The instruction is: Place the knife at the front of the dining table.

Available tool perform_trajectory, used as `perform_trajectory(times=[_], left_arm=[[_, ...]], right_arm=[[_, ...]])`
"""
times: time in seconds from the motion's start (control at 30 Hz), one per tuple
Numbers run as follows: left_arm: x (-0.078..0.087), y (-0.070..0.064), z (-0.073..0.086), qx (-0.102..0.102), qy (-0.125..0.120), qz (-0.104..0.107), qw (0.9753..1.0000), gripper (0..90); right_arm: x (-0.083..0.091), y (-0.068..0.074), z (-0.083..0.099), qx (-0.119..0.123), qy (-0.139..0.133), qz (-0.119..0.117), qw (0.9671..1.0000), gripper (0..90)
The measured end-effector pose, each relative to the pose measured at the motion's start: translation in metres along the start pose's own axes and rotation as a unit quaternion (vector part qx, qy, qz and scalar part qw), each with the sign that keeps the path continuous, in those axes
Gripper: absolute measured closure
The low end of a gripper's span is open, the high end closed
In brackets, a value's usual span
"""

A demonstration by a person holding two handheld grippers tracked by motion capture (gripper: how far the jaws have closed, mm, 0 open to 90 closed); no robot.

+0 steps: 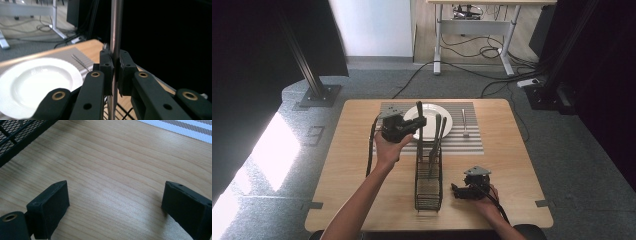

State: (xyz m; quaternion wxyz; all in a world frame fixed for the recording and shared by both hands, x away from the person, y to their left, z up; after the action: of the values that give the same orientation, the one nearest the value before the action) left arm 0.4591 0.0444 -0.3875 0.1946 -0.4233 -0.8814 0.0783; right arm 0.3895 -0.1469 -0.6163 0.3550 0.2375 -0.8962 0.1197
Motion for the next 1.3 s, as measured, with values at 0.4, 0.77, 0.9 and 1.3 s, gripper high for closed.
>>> perform_trajectory(times=[0.4,0.77,0.9,1.3], left_arm=[[0.042,-0.002,-0.035,-0.032,-0.030,-0.026,0.9987,83.5],[0.064,0.019,-0.026,-0.024,-0.030,-0.052,0.9979,83.5],[0.067,0.032,-0.015,-0.016,-0.021,-0.070,0.9972,83.5],[0.074,0.069,0.013,0.000,0.003,-0.112,0.9937,83.5]], right_arm=[[0.000,0.000,0.000,-0.002,0.000,0.000,1.0000,7.7],[0.000,0.000,0.000,-0.002,0.000,0.001,1.0000,7.7],[0.000,0.000,0.000,-0.001,-0.001,0.001,1.0000,7.7],[0.000,0.001,0.000,-0.003,-0.003,0.002,1.0000,7.5]])
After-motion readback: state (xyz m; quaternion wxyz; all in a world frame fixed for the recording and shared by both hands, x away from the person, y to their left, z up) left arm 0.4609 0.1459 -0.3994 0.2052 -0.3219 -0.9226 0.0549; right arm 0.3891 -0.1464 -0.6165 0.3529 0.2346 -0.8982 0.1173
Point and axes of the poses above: each handheld gripper's, and its own axes: x roughly backward along the jaws, z roughly out of its underside, y roughly to its left, the point moved 9 cm from there along -x, roughly forward along the jaws, and after that the axes turned 4 degrees about x, right-handed, at the moved point
